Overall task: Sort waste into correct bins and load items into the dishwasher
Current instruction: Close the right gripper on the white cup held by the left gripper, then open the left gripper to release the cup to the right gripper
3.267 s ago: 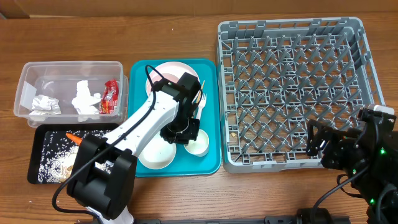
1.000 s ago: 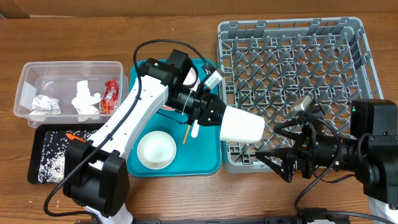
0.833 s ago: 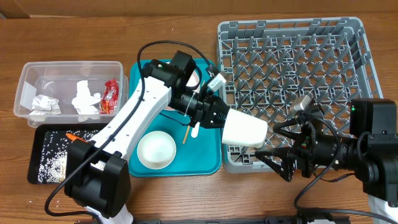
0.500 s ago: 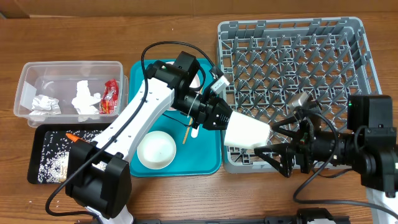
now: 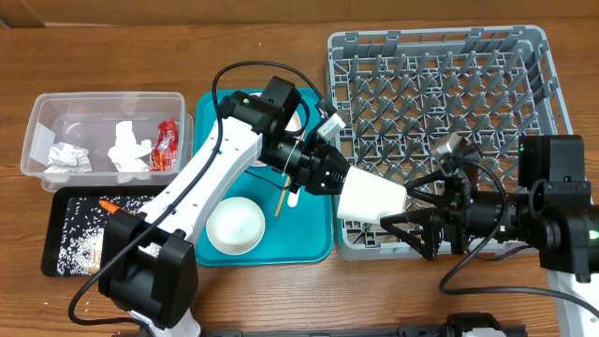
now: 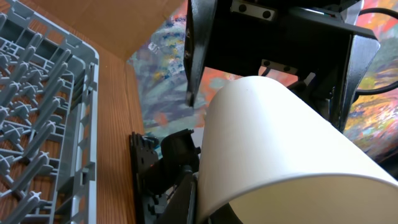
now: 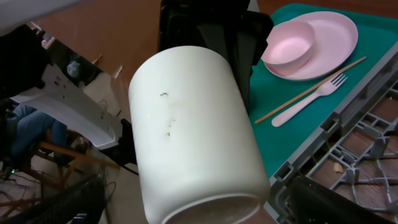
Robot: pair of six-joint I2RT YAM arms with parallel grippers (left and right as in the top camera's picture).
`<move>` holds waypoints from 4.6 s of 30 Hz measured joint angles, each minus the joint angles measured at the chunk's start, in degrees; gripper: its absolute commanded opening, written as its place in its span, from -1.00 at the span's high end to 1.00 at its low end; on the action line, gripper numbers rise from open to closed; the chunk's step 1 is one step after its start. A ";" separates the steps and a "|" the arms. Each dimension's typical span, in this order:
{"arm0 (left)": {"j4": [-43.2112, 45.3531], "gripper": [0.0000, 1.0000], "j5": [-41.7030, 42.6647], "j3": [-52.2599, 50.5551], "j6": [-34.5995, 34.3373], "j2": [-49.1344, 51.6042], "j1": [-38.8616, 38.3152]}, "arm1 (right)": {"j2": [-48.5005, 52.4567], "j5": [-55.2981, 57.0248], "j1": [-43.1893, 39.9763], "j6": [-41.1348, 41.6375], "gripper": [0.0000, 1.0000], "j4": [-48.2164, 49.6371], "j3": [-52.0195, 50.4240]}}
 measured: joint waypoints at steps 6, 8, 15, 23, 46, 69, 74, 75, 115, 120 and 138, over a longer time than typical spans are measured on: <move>2.56 0.91 0.00 0.00 -0.68 0.00 0.02 | 0.00 -0.13 0.00 -0.02 -0.90 -0.07 0.02; 3.50 0.92 0.00 0.00 -1.60 0.00 0.00 | 0.00 -0.11 0.00 -0.02 -0.90 -0.04 0.02; 4.66 0.92 0.00 0.00 -3.28 0.00 0.02 | 0.00 -0.13 0.00 0.00 -0.89 -0.04 0.02; 4.74 0.92 0.00 0.00 -4.20 0.00 -0.50 | 0.00 -0.13 0.00 0.00 -0.88 -0.04 0.02; 14.32 0.92 0.42 0.00 -12.61 0.00 -1.86 | 0.02 0.07 0.00 -0.04 -0.72 0.09 0.02; 15.58 0.92 0.39 0.00 -15.23 0.00 -5.33 | 0.02 0.00 0.00 0.00 -0.54 -0.04 0.02; 17.11 0.92 0.39 0.00 -15.28 0.00 -5.31 | 0.00 0.17 0.00 0.09 -0.79 -0.33 0.02; 17.25 0.92 0.39 0.00 -15.28 0.00 -5.29 | 0.00 0.22 0.00 -0.31 -0.87 -0.33 0.02; 17.99 0.89 0.26 0.04 -15.28 0.00 -4.90 | 0.00 3.08 0.33 -0.46 -0.25 -2.14 0.02; 18.05 0.86 0.33 0.09 -15.28 0.00 -4.83 | 0.00 3.08 0.35 -0.44 -0.22 -1.38 0.02; 16.83 0.81 -0.26 0.17 -15.30 0.00 -4.02 | -0.04 3.04 0.39 -0.42 -0.18 1.62 0.02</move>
